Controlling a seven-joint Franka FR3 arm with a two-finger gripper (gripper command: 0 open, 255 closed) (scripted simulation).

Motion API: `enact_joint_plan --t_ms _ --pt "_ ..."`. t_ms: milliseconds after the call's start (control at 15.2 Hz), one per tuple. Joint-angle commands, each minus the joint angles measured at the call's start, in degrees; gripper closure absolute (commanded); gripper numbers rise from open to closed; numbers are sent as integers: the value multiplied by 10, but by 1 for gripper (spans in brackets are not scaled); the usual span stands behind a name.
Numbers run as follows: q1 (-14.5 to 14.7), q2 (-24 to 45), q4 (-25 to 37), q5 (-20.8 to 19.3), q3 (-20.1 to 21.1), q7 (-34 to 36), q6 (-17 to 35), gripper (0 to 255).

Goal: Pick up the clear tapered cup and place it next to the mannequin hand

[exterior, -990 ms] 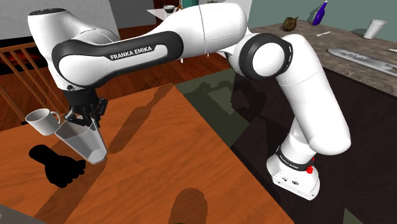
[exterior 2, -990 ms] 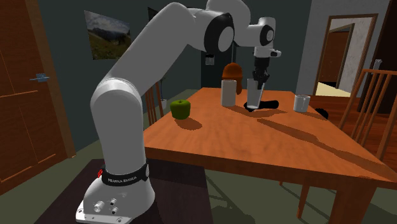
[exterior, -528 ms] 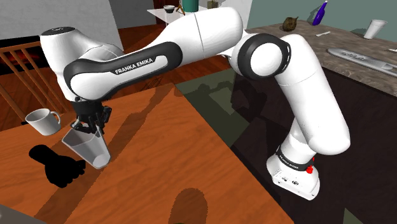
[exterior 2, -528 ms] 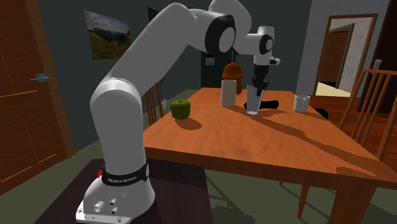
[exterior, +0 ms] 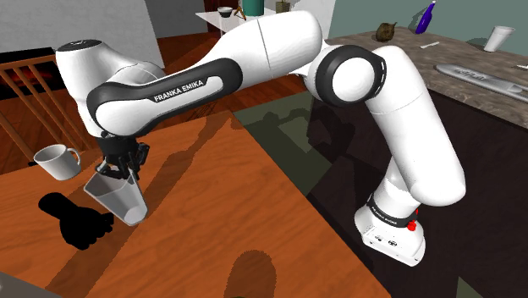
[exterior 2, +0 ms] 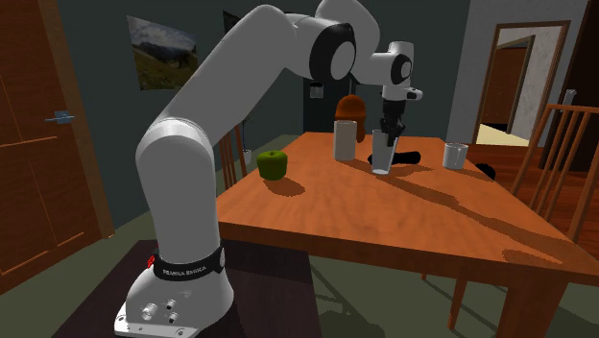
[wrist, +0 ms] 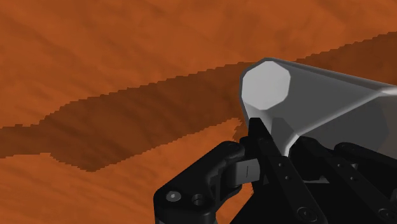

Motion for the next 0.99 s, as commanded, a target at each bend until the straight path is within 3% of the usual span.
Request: enact_joint_plan --t_ms 0,330,594,924 --pt "0 0 0 0 0 0 0 0" --pt "0 0 0 0 0 0 0 0" --pt "1 -20 41 8 6 -7 -59 0" --pt "1 -20 41 8 6 -7 -59 0"
